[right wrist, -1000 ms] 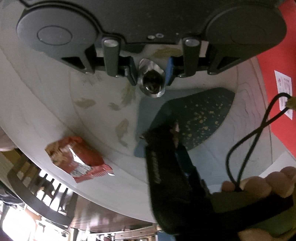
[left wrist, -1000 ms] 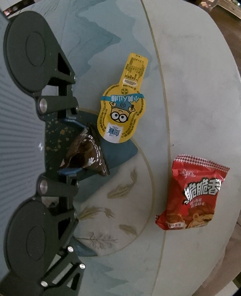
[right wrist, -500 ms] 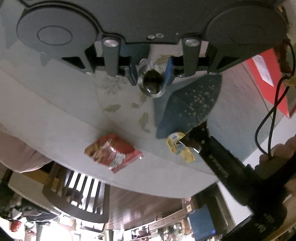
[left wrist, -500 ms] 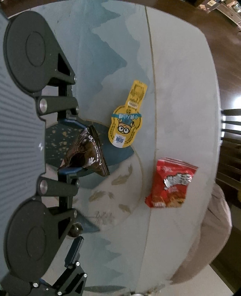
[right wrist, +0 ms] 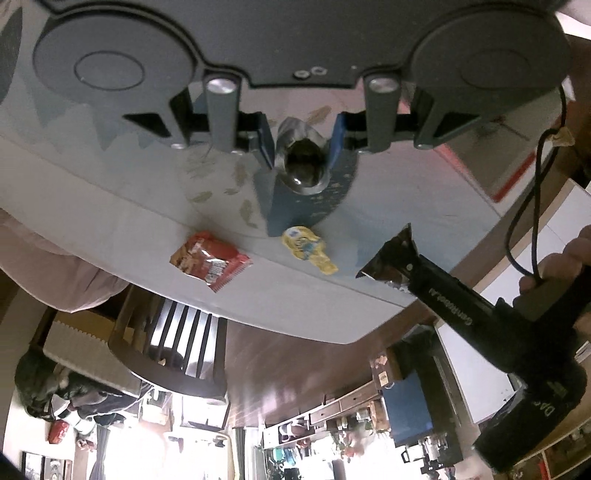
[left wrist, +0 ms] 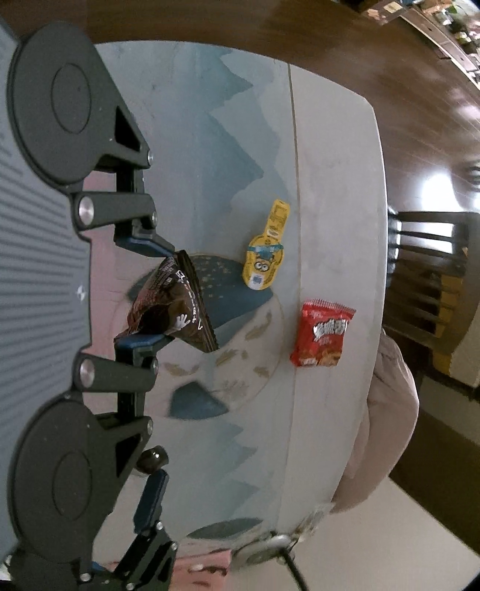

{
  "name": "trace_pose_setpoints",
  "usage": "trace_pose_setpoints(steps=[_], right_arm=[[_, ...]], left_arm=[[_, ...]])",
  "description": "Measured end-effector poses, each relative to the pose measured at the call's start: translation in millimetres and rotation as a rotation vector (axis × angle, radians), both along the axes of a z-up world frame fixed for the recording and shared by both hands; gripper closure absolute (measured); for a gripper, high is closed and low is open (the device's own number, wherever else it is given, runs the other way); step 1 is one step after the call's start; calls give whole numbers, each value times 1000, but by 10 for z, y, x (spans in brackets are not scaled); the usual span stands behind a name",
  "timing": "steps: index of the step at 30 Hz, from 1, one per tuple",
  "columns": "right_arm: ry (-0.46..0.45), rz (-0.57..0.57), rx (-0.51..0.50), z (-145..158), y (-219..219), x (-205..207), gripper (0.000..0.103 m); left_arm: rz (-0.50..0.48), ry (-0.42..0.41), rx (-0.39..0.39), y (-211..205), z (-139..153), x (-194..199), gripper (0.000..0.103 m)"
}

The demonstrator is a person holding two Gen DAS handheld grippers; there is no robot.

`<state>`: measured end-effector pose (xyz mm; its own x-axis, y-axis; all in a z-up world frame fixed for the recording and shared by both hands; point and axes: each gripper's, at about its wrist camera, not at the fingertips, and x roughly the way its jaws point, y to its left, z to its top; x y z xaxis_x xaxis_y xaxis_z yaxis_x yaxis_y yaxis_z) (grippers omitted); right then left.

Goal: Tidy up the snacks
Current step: 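Carry the dark snack over the box with the left tool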

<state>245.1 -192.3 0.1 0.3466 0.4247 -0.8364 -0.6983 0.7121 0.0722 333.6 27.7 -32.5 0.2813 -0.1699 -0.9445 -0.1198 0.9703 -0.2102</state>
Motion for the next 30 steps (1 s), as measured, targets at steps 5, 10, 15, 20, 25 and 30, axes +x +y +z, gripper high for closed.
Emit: trace_pose_setpoints(steps=[5,10,15,20,25,30], right_arm=[[2,-9,7,193,70,-368,72],[1,-8,17,314,161,-738,72],[12,-3,26,295,239,-1026,72],[25,-1,20,196,297,-1266,72],[53,-4,-6,-5,372,-1441,72],[76,-1,-34,-235,438,-1617,72]], left_arm=[[-32,-32,-5,59,227,-423,62],[-78,-40,-8,95,379,-842,62],[-100,-26,-1,114,367,-1241,62],[-104,-9,0,125,236,-1551,62],[-116,30,13,110,46,-1796,62],[-124,73,39,85,-178,-1950,62]])
